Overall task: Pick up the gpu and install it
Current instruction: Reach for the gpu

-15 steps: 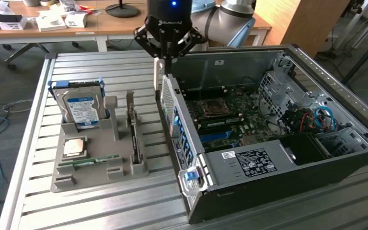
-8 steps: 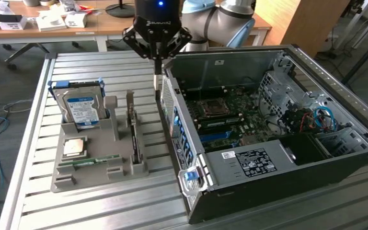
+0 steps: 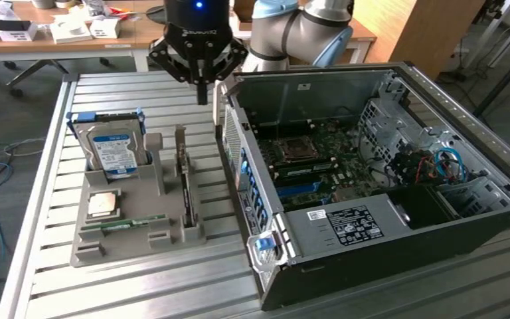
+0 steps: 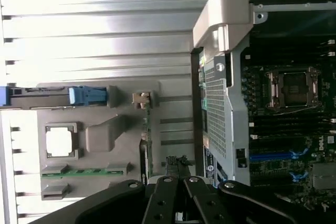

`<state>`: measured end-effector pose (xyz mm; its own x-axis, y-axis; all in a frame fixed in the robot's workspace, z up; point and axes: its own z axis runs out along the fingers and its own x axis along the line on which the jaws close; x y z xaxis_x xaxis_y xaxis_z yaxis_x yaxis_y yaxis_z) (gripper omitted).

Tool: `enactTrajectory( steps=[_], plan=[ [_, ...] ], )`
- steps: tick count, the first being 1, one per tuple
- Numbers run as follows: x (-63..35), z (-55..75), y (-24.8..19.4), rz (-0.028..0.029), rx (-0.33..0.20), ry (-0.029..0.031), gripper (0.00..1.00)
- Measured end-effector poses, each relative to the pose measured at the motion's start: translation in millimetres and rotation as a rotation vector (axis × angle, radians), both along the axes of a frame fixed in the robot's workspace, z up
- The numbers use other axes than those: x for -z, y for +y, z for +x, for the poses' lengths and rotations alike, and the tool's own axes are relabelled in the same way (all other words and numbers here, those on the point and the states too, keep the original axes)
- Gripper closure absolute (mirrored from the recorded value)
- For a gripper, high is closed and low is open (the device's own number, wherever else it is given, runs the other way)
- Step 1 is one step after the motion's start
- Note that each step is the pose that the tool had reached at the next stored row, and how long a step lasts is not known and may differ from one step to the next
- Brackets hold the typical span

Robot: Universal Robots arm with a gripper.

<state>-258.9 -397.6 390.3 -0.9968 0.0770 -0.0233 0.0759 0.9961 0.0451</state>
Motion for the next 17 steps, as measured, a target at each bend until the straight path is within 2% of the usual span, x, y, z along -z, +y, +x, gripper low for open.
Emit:
enactTrajectory(
  steps=[7,17],
  plan=[
    [0.7,-15.5,0.3,0.0,0.0,0.0001,0.89],
    [1.8,-29.8,0.4,0.0,0.001,0.0,0.89]
  ],
)
